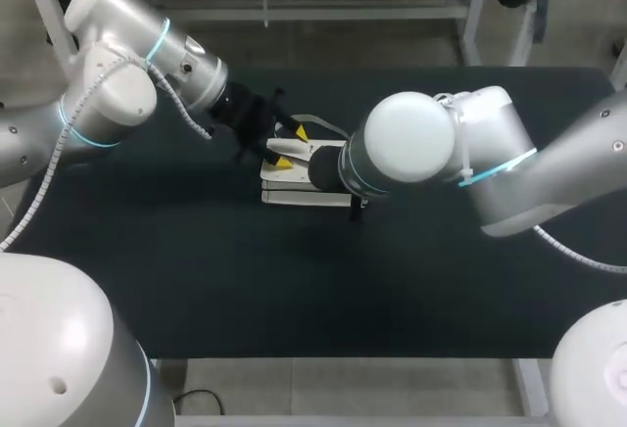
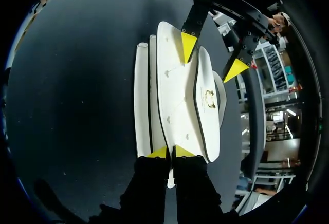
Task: Pick up the bag, open it, inspect its contents, close it, and place it on the opposite side
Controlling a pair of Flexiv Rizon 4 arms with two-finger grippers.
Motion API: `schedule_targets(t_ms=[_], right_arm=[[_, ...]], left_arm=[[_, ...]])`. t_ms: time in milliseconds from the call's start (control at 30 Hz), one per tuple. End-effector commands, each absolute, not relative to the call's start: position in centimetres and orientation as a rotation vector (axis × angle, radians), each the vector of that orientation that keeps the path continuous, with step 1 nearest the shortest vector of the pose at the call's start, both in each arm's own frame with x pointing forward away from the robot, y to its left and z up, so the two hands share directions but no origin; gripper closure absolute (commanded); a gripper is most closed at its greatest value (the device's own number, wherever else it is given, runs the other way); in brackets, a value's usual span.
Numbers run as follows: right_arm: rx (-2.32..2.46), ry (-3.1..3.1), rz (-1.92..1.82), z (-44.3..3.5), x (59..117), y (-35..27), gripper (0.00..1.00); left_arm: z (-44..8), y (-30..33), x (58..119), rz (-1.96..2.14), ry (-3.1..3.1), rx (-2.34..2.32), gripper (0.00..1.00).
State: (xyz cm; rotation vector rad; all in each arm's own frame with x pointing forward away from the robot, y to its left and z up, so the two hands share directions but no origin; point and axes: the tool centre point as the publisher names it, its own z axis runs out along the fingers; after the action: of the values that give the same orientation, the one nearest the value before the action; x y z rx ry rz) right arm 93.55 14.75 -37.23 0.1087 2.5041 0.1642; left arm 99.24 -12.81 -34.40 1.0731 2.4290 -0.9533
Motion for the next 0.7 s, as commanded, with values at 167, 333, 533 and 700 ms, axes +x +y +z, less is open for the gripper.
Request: schedule_targets(t_ms=[167,333,533,700], right_arm=[[0.109,2.504,0.165,-37.4,93.6,14.8,1.00],[0.109,2.504,0.165,-37.4,93.6,14.8,1.00],[0.109,2.504,0.165,-37.4,93.6,14.8,1.00],[0.109,2.504,0.165,-37.4,93.6,14.8,1.00]], left_arm=[[-35.1,-13.6,99.9,-0.883,2.404,1.017,0.73],[-34.9,-13.6,100.4,-0.876,2.410,0.969,1.00],[-34.0,-13.2,101.2,-0.952,2.476,0.881,1.00],[-32.1,-12.7,102.3,-1.067,2.589,0.755,1.00]])
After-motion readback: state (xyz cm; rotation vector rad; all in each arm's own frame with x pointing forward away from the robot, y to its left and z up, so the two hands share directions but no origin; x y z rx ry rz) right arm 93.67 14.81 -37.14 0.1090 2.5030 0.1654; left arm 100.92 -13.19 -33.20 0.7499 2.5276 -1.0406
